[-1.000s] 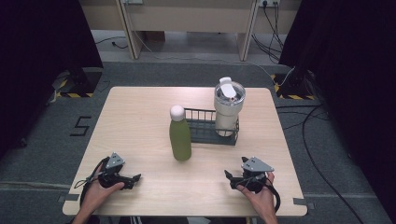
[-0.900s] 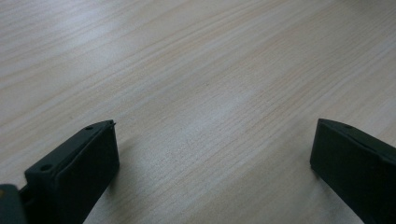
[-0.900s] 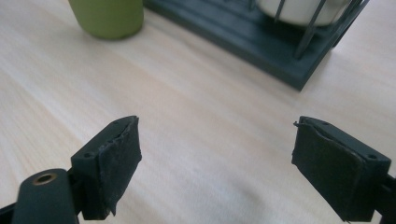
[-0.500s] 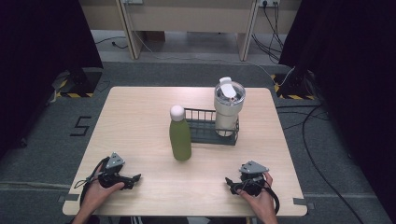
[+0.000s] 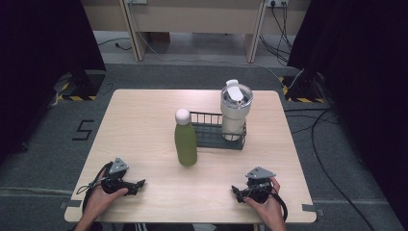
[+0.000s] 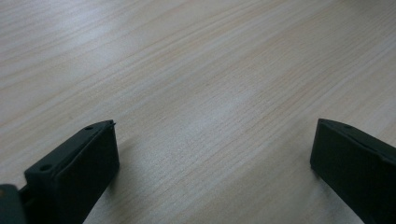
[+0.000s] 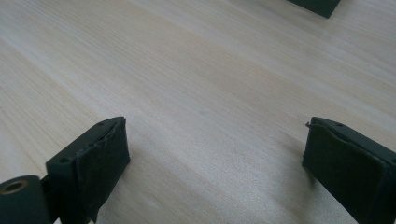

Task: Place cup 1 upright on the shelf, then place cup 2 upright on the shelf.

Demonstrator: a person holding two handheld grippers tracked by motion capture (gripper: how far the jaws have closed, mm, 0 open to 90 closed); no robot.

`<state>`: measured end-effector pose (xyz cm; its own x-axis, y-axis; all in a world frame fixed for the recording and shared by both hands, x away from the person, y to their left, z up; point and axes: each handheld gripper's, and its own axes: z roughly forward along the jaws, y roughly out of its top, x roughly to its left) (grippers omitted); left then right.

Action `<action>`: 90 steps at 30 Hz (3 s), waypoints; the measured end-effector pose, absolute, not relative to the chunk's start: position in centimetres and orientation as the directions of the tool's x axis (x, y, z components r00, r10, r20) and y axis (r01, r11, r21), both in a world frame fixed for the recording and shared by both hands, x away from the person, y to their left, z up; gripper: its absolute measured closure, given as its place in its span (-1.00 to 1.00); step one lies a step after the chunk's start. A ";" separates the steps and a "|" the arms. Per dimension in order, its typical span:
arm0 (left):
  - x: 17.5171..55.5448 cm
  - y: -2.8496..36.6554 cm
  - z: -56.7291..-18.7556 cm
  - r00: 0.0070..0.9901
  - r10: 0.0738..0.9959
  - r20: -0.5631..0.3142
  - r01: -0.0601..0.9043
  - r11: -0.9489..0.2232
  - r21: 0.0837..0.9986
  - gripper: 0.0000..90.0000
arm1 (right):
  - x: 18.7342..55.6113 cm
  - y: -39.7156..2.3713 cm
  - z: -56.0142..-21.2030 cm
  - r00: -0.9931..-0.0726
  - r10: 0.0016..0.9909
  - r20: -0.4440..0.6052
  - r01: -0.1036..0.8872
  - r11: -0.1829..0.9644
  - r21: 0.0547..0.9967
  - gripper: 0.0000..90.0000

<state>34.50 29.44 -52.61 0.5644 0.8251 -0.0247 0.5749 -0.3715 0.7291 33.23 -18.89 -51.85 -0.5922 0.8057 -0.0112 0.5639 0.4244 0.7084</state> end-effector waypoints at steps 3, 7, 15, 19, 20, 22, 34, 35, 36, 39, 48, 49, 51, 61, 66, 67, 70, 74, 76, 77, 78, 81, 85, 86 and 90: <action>34.5 29.4 -52.6 0.565 0.825 -0.024 0.575 -0.372 0.729 -0.99 | 33.3 -18.9 -51.9 -0.592 0.806 -0.013 0.564 0.426 0.707 -0.88; 34.5 29.4 -52.6 0.565 0.825 -0.023 0.574 -0.373 0.729 -0.99 | 33.3 -18.9 -51.9 -0.591 0.807 -0.011 0.567 0.425 0.705 -0.89; 34.3 29.8 -52.5 0.572 0.820 -0.035 0.552 -0.353 0.755 -0.67 | 33.3 -18.9 -51.9 -0.591 0.807 -0.013 0.568 0.428 0.703 -0.92; 34.2 29.7 -52.4 0.590 0.807 -0.025 0.537 -0.369 0.758 -0.67 | 33.3 -18.8 -51.9 -0.592 0.806 -0.013 0.568 0.429 0.702 -0.93; 34.2 29.7 -52.4 0.591 0.807 -0.025 0.533 -0.366 0.763 -0.67 | 33.3 -18.8 -51.9 -0.593 0.805 -0.012 0.569 0.430 0.701 -0.94; 34.1 29.8 -52.4 0.587 0.809 -0.022 0.521 -0.357 0.775 -0.67 | 33.3 -18.8 -51.9 -0.594 0.805 -0.011 0.569 0.430 0.701 -0.94; 33.7 27.5 -50.8 0.656 0.751 -0.075 0.409 -0.269 0.872 -0.67 | 33.4 -18.8 -51.9 -0.595 0.804 -0.007 0.574 0.431 0.696 -0.98; 33.8 27.2 -50.7 0.662 0.745 -0.080 0.395 -0.256 0.882 -0.67 | 33.4 -18.8 -51.9 -0.595 0.804 -0.007 0.574 0.431 0.696 -0.98; 33.8 27.0 -50.5 0.669 0.738 -0.083 0.383 -0.247 0.890 -0.67 | 33.4 -18.8 -51.9 -0.595 0.803 -0.007 0.574 0.432 0.696 -0.98; 34.0 26.3 -50.0 0.687 0.722 -0.086 0.356 -0.231 0.906 -0.67 | 33.4 -18.8 -51.9 -0.593 0.805 -0.004 0.577 0.429 0.695 -0.99; 35.4 24.4 -48.8 0.706 0.702 -0.094 0.326 -0.205 0.923 -0.67 | 33.5 -18.8 -51.9 -0.595 0.804 -0.007 0.575 0.432 0.695 -0.99; 35.6 24.2 -48.8 0.709 0.698 -0.095 0.324 -0.203 0.924 -0.67 | 33.4 -18.8 -51.9 -0.595 0.804 -0.007 0.575 0.432 0.695 -0.99; 35.8 23.9 -48.7 0.719 0.688 -0.097 0.317 -0.200 0.927 -0.67 | 33.4 -18.8 -51.9 -0.595 0.804 -0.007 0.575 0.431 0.695 -0.99; 36.9 21.9 -48.1 0.748 0.658 -0.083 0.285 -0.206 0.936 -0.67 | 33.4 -18.8 -51.9 -0.594 0.804 -0.006 0.576 0.431 0.695 -0.99; 37.4 20.9 -48.0 0.757 0.650 -0.074 0.280 -0.219 0.935 -0.67 | 33.4 -18.8 -51.9 -0.594 0.804 -0.006 0.576 0.431 0.695 -0.99; 37.5 20.7 -48.1 0.757 0.649 -0.074 0.280 -0.220 0.934 -0.67 | 33.4 -18.8 -51.9 -0.594 0.804 -0.006 0.576 0.430 0.695 -0.99; 37.9 20.2 -48.2 0.762 0.644 -0.071 0.280 -0.228 0.933 -0.67 | 33.4 -18.8 -51.9 -0.594 0.804 -0.006 0.576 0.431 0.695 -0.99; 38.4 19.5 -48.6 0.764 0.641 -0.072 0.284 -0.233 0.930 -0.67 | 33.4 -18.8 -51.9 -0.594 0.804 -0.006 0.576 0.431 0.695 -0.99; 38.7 19.1 -48.8 0.765 0.640 -0.071 0.282 -0.234 0.931 -0.67 | 33.4 -18.8 -51.9 -0.594 0.805 -0.006 0.576 0.430 0.695 -0.99; 38.8 19.0 -48.8 0.766 0.639 -0.072 0.281 -0.232 0.931 -0.67 | 33.4 -18.8 -51.9 -0.594 0.804 -0.006 0.576 0.431 0.695 -0.99; 38.9 18.8 -48.8 0.768 0.636 -0.070 0.278 -0.233 0.932 -0.67 | 33.4 -18.8 -51.9 -0.594 0.804 -0.006 0.576 0.431 0.695 -0.99; 39.3 18.4 -48.8 0.771 0.634 -0.061 0.267 -0.236 0.934 -0.67 | 33.4 -18.8 -51.9 -0.594 0.804 -0.006 0.576 0.431 0.695 -0.99; 39.9 17.9 -49.0 0.776 0.629 -0.052 0.257 -0.239 0.936 -0.67 | 33.4 -18.8 -51.9 -0.594 0.804 -0.006 0.576 0.431 0.695 -0.99; 40.0 17.8 -49.0 0.776 0.628 -0.050 0.254 -0.239 0.937 -0.67 | 33.4 -18.8 -51.9 -0.594 0.804 -0.006 0.576 0.431 0.695 -0.99; 40.4 17.4 -49.0 0.777 0.628 -0.049 0.252 -0.238 0.938 -0.67 | 33.4 -18.8 -51.9 -0.595 0.804 -0.006 0.576 0.431 0.695 -0.99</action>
<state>40.35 17.42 -48.98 0.7769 0.6277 -0.0494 0.2518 -0.2378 0.9381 33.44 -18.82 -51.92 -0.5946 0.8040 -0.0063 0.5756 0.4312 0.6948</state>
